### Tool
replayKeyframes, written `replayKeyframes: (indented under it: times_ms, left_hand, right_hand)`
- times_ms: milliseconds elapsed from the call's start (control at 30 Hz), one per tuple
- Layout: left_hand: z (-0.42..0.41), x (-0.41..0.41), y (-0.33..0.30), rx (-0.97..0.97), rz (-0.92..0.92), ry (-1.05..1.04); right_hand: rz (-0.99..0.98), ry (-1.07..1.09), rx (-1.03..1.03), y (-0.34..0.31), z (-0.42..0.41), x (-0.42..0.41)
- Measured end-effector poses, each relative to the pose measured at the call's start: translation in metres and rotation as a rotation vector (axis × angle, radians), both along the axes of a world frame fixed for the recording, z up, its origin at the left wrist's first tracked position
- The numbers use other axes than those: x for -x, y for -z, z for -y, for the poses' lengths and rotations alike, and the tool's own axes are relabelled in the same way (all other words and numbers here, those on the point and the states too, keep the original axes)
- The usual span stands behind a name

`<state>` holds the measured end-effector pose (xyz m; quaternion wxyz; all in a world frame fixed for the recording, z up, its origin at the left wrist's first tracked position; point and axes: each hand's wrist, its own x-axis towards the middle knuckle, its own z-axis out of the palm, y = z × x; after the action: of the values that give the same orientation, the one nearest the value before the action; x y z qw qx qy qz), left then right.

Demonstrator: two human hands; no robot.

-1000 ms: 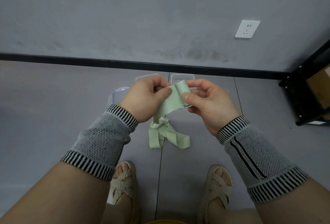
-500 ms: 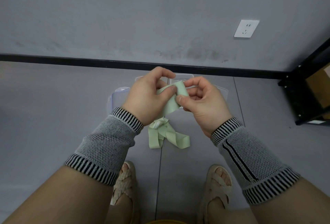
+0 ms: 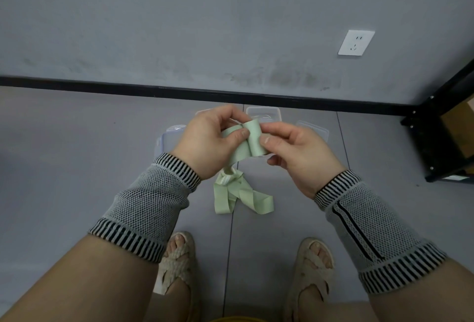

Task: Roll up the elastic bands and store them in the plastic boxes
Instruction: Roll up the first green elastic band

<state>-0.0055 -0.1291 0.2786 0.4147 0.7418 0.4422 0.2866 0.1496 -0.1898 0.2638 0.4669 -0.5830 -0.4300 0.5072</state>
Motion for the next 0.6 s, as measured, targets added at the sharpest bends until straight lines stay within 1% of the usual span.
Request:
replayKeyframes:
  times_ms: [67,100,233,400,500,600]
  left_hand:
    - [-0.001,0.0,0.001,-0.01,-0.02,0.002]
    - [-0.002,0.0,0.002,-0.016,-0.029,0.001]
    - [-0.001,-0.004,0.001,-0.013,-0.036,0.003]
    - [0.001,-0.005,-0.002,0.068,0.02,0.005]
    - [0.0,0.0,-0.004,0.08,0.038,0.021]
    - [-0.002,0.006,-0.001,0.081,-0.009,0.029]
  right_hand:
    - [0.116,-0.042,-0.018,-0.001,0.001,0.001]
    - [0.137,-0.041,-0.03,-0.001,0.001,0.002]
    - [0.071,0.047,-0.066,-0.001,0.001,0.005]
    - [0.149,0.093,-0.098,0.002,0.002,0.008]
    - [0.195,-0.019,-0.123,0.0,0.003,0.006]
    - [0.28,-0.174,-0.148,0.0,0.007,0.005]
